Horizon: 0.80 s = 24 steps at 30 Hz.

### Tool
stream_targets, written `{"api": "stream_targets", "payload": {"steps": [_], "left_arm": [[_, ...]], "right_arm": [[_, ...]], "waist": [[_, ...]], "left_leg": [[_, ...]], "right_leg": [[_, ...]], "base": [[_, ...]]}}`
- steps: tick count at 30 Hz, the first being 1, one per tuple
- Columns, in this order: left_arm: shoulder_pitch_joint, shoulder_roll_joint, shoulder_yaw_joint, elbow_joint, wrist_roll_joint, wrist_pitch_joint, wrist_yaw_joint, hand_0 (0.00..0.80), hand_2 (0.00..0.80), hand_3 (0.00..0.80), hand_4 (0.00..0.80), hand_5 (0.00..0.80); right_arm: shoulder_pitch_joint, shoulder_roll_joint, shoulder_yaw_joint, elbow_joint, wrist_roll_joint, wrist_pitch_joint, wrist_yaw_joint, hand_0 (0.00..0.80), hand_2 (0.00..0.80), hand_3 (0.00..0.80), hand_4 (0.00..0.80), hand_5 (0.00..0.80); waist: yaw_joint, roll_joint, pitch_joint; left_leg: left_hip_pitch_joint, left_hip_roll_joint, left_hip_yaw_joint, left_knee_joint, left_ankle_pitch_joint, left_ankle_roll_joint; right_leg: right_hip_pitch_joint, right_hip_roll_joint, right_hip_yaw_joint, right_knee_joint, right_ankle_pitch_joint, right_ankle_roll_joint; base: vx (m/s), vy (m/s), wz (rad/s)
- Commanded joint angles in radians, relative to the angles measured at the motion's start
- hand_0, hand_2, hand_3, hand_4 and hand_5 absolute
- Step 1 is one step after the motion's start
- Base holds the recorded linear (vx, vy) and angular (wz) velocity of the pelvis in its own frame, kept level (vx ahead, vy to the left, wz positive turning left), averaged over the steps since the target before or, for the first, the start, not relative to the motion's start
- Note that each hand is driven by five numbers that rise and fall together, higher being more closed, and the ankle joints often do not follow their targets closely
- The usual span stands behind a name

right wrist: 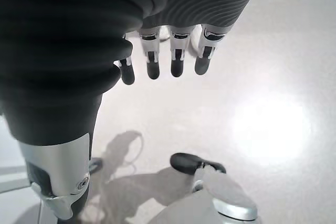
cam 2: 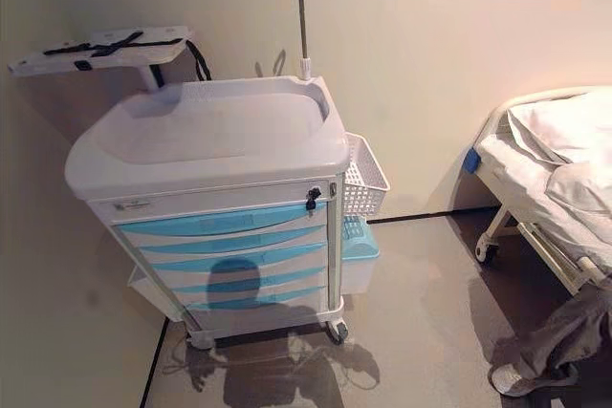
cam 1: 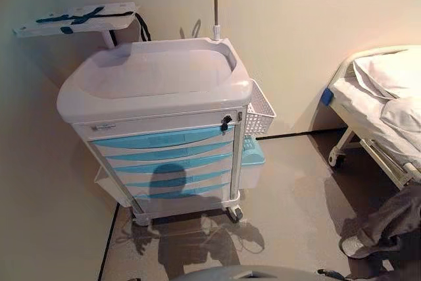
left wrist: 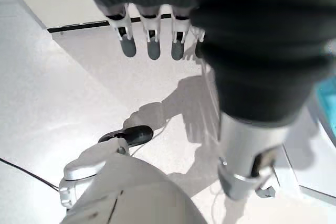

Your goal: Open the drawer and pick up the medicine

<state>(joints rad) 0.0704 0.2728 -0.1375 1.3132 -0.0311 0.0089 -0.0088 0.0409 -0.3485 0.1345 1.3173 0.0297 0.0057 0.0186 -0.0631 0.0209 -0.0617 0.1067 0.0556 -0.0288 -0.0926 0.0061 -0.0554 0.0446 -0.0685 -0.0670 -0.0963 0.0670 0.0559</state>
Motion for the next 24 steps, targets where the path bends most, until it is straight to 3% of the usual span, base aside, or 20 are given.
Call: {"api": "stream_targets", "payload": {"steps": [1, 24], "left_arm": [[-0.079, -0.002, 0.018, 0.034, 0.012, -0.024, 0.0, 0.0, 0.0, 0.0, 0.0, 0.0], [-0.099, -0.01, 0.02, -0.022, -0.046, -0.034, 0.013, 0.0, 0.0, 0.0, 0.0, 0.0]], "right_arm": [[-0.074, 0.031, 0.04, 0.066, 0.006, -0.016, 0.003, 0.0, 0.0, 0.0, 0.0, 0.0], [-0.081, 0.029, 0.048, 0.061, 0.007, -0.02, -0.004, 0.0, 0.0, 0.0, 0.0, 0.0]], "waist": [[-0.006, -0.042, 0.03], [-0.003, -0.046, 0.043]], "left_leg": [[-0.017, -0.055, -0.025, 0.017, -0.043, 0.035], [-0.03, -0.055, -0.027, 0.018, -0.038, 0.034]], "right_leg": [[0.016, -0.025, -0.012, 0.023, -0.03, 0.069], [0.004, -0.026, -0.018, 0.024, -0.026, 0.071]], "base": [[0.0, 0.0, 0.0], [0.0, 0.0, 0.0]]}}
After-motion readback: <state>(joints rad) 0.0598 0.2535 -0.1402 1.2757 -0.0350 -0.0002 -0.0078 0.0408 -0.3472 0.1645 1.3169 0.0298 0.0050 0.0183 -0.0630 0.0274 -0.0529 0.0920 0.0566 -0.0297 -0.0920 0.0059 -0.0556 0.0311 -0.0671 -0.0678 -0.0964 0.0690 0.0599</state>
